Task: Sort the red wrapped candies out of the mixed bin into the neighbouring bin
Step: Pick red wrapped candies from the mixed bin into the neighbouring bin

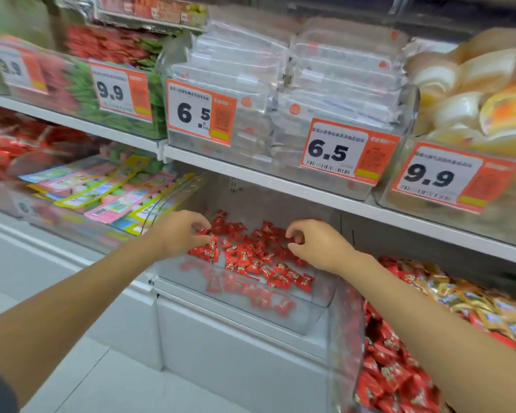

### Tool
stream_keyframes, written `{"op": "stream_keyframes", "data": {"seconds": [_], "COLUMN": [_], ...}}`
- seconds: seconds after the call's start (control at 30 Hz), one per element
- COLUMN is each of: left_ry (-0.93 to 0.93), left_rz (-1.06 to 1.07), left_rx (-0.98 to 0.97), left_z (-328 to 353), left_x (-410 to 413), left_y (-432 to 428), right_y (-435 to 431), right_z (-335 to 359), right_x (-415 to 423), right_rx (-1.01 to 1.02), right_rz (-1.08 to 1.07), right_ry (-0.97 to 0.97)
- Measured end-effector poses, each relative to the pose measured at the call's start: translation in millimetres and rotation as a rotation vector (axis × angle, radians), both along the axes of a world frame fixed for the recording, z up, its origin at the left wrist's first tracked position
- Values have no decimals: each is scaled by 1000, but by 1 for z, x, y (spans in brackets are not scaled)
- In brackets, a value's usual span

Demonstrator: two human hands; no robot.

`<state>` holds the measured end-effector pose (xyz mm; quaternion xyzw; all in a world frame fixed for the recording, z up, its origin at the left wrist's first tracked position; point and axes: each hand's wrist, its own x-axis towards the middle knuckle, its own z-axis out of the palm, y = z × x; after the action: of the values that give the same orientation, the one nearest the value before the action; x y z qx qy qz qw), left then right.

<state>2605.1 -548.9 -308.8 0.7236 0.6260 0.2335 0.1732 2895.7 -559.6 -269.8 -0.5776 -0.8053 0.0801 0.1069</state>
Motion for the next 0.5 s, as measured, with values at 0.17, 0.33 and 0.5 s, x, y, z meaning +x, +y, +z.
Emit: {"op": "stream_keyframes", "data": {"seconds": [0.17, 0.33, 0.5], "left_ry": [-113, -183, -233], "left_rz": [-154, -327, -471], "left_rx": [68, 127, 161], "left_z": [20, 46, 57], "left_x": [42, 127, 216], "left_y": [-62, -126, -168], "right_y": [-72, -143, -195], "right_z": [18, 25, 21], "right_x": [40, 107, 171], "right_rx": [214, 221, 168], "right_rz": [-22, -119, -182], "right_ry": [58, 85, 107]}}
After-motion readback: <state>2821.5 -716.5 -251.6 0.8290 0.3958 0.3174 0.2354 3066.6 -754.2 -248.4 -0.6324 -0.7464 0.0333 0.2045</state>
